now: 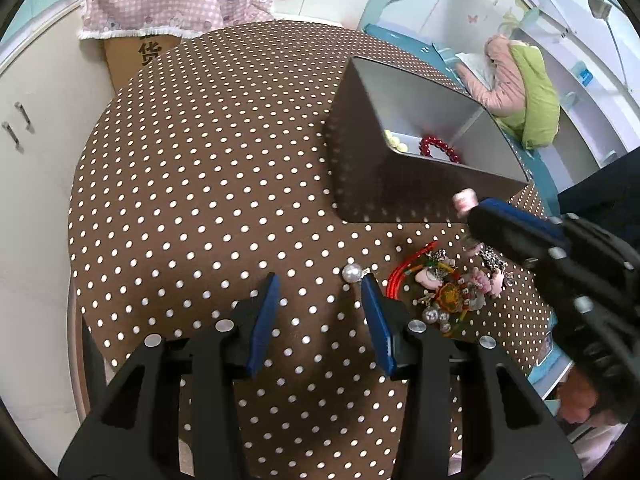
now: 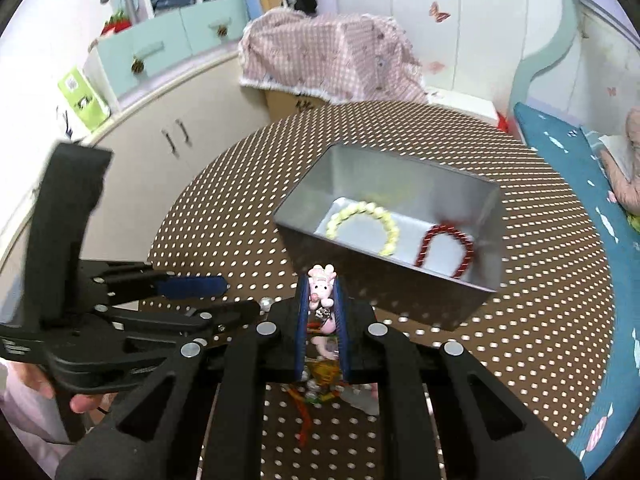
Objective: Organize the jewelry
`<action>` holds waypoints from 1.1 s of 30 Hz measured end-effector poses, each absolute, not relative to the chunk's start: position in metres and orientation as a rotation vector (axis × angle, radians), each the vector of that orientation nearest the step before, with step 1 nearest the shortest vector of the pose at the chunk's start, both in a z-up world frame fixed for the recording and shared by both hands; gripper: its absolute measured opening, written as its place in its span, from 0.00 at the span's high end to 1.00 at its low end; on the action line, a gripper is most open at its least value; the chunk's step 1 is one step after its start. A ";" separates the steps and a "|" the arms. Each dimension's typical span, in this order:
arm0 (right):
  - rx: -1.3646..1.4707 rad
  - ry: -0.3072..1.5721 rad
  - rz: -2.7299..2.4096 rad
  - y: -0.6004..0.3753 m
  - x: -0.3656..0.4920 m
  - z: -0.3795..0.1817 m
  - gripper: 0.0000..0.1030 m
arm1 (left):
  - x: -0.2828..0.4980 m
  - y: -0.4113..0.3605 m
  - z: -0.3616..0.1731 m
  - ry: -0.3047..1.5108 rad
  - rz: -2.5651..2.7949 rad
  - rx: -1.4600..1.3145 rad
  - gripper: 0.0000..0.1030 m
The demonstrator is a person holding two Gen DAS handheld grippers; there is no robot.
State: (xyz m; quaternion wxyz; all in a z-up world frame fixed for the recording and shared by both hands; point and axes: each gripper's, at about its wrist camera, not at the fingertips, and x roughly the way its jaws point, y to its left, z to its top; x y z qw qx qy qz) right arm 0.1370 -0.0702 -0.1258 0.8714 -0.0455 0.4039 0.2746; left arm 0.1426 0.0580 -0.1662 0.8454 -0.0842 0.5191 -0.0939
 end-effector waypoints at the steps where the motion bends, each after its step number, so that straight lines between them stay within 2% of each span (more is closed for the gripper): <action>1: -0.085 0.838 0.568 -0.075 0.137 -0.124 0.89 | 0.144 0.055 -0.166 1.095 -0.208 -0.175 0.58; 6: -0.059 0.828 0.526 -0.095 0.135 -0.123 0.89 | 0.152 0.039 -0.168 1.088 -0.188 -0.120 0.73; 8: -0.050 0.833 0.517 -0.099 0.136 -0.125 0.89 | 0.155 0.037 -0.168 1.094 -0.181 -0.123 0.84; 10: -0.043 0.840 0.509 -0.102 0.137 -0.128 0.89 | 0.157 0.035 -0.169 1.102 -0.183 -0.126 0.89; 21: -0.016 0.844 0.500 -0.109 0.138 -0.130 0.89 | 0.146 0.051 -0.173 1.103 -0.216 -0.199 0.90; 33: -0.005 0.797 0.478 -0.119 0.135 -0.118 0.89 | 0.137 0.049 -0.141 1.021 -0.224 -0.162 0.90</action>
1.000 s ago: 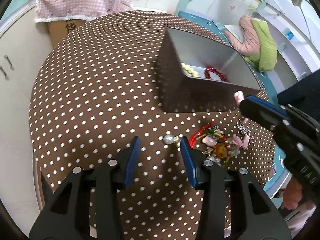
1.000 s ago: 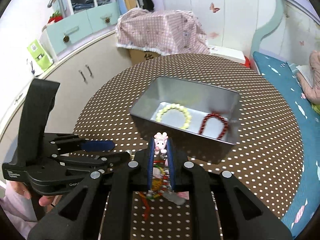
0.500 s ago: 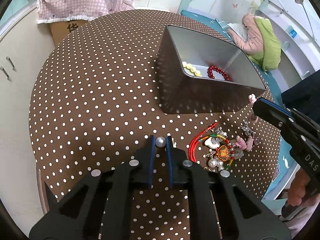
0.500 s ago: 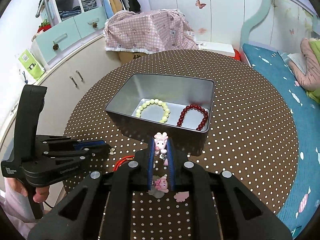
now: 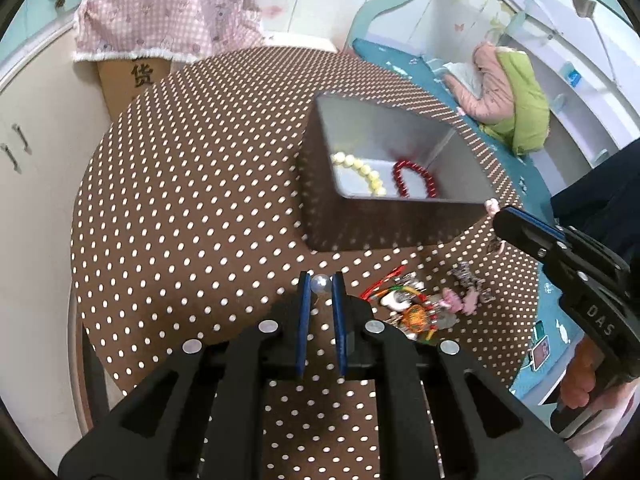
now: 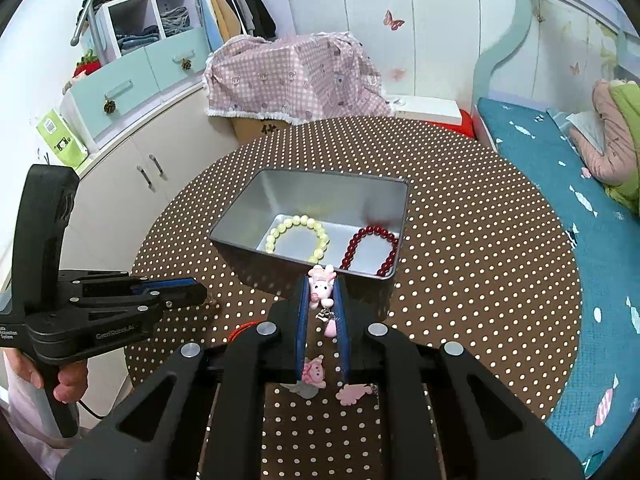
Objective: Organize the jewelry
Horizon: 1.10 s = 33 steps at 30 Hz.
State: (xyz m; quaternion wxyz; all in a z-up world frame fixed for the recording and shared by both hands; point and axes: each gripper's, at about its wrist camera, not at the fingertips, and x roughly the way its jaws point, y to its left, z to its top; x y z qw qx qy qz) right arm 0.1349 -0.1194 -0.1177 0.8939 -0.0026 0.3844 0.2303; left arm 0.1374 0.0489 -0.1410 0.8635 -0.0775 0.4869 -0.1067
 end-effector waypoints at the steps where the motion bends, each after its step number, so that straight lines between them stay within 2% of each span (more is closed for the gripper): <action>1: -0.004 0.790 0.475 -0.121 0.134 -0.115 0.89 | 0.137 0.046 -0.138 1.014 -0.224 -0.156 0.90; 16: 0.019 0.710 0.450 -0.131 0.146 -0.091 0.89 | 0.156 0.020 -0.088 0.894 -0.261 -0.082 0.90; 29: 0.014 0.739 0.469 -0.124 0.172 -0.099 0.88 | 0.192 0.018 -0.091 0.886 -0.287 -0.138 0.88; 31: 0.012 0.748 0.455 -0.125 0.174 -0.100 0.80 | 0.195 0.019 -0.093 0.895 -0.277 -0.139 0.87; 33: 0.012 0.752 0.451 -0.126 0.175 -0.100 0.78 | 0.199 0.020 -0.096 0.914 -0.255 -0.131 0.80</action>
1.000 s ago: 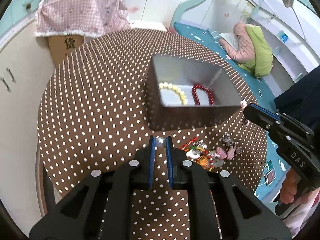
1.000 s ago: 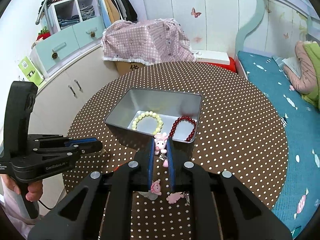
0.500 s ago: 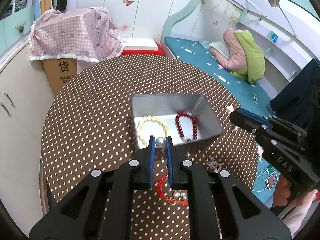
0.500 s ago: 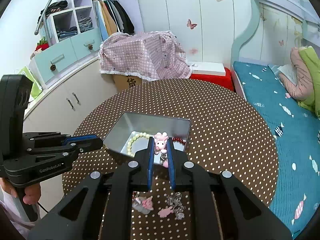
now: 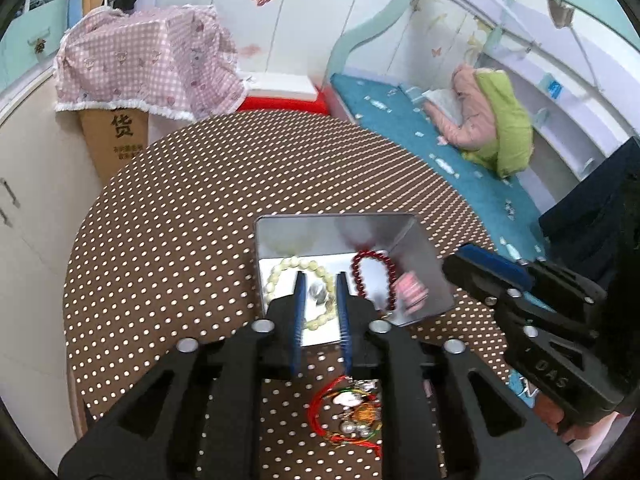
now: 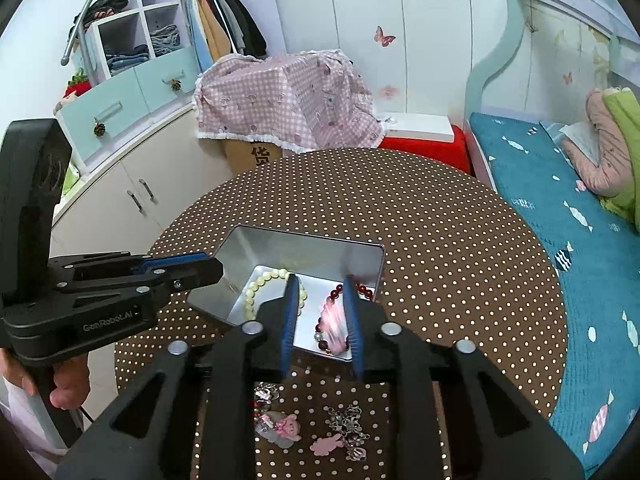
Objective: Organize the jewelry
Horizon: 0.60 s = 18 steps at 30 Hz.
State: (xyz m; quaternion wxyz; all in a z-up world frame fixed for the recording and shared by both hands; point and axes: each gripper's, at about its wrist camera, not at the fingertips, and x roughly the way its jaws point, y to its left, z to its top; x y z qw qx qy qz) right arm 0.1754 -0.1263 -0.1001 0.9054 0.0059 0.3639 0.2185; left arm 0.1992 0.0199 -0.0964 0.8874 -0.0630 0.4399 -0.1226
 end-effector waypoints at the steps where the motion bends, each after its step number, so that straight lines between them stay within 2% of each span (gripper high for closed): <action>1: 0.014 0.755 0.447 -0.128 0.176 -0.101 0.76 | 0.200 0.020 -0.098 0.920 -0.252 -0.130 0.80; 7: 0.036 0.770 0.419 -0.135 0.177 -0.103 0.74 | 0.200 0.026 -0.104 0.931 -0.243 -0.137 0.75; 18: 0.032 0.768 0.416 -0.135 0.168 -0.100 0.74 | 0.188 0.029 -0.102 0.927 -0.247 -0.129 0.75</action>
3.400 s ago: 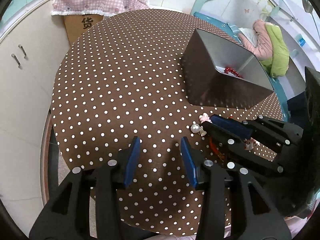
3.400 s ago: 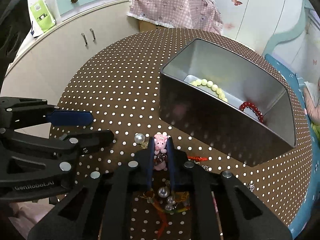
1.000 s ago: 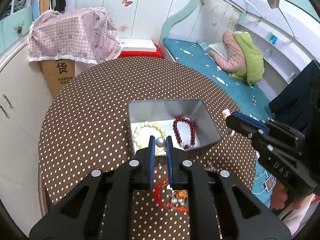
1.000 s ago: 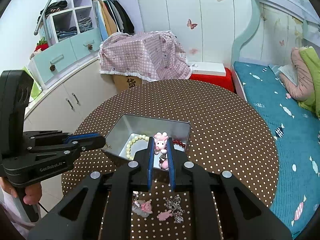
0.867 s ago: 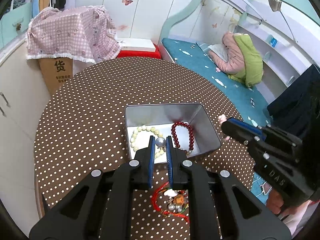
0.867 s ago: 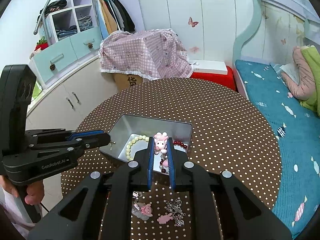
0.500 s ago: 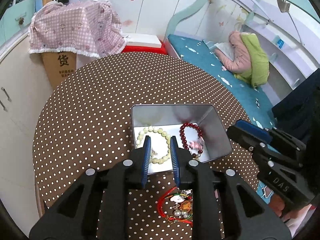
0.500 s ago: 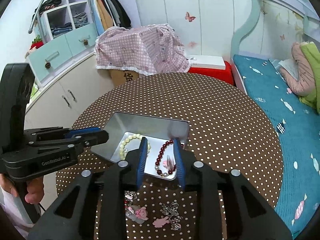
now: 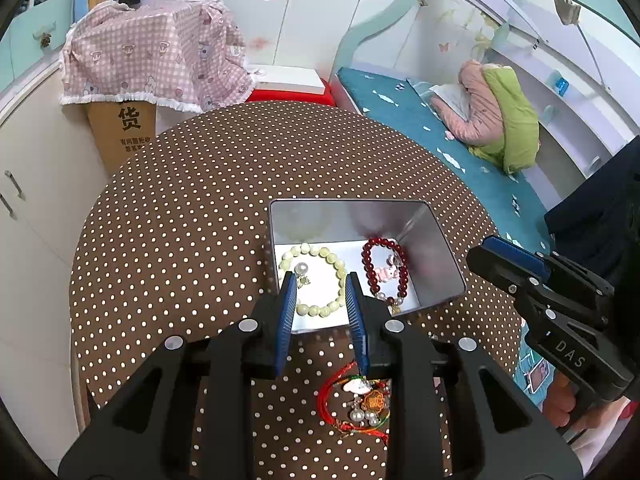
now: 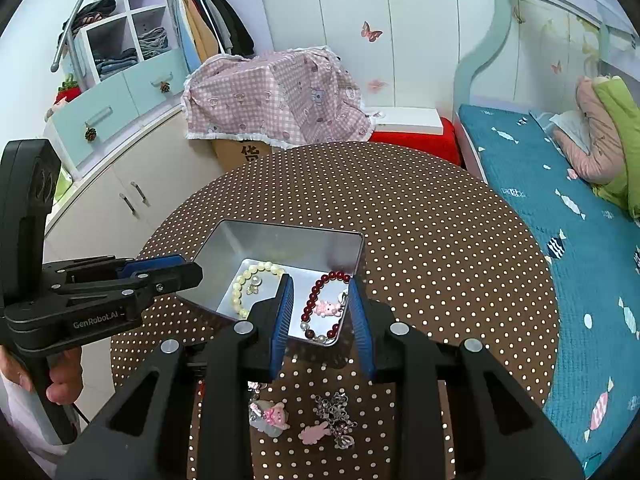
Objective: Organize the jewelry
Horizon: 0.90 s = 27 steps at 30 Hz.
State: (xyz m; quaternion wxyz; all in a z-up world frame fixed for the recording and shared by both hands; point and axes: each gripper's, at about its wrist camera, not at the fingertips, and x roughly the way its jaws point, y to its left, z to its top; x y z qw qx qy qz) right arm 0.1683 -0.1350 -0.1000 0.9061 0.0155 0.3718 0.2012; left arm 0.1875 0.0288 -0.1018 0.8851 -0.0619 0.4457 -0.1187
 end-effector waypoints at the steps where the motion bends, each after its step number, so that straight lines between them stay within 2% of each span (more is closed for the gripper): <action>1: 0.030 0.768 0.416 -0.135 0.166 -0.100 0.74 | 0.185 0.029 -0.102 0.927 -0.249 -0.126 0.75; 3: 0.028 0.768 0.419 -0.135 0.164 -0.100 0.72 | 0.180 0.029 -0.101 0.927 -0.251 -0.122 0.71; 7: 0.034 0.774 0.414 -0.137 0.157 -0.104 0.69 | 0.168 0.027 -0.103 0.939 -0.244 -0.101 0.59; 18: 0.035 0.806 0.397 -0.139 0.139 -0.117 0.55 | 0.149 0.017 -0.149 1.068 -0.225 -0.050 0.59; 27: 0.020 0.858 0.408 -0.134 0.133 -0.134 0.53 | 0.149 0.011 -0.173 1.114 -0.227 -0.021 0.59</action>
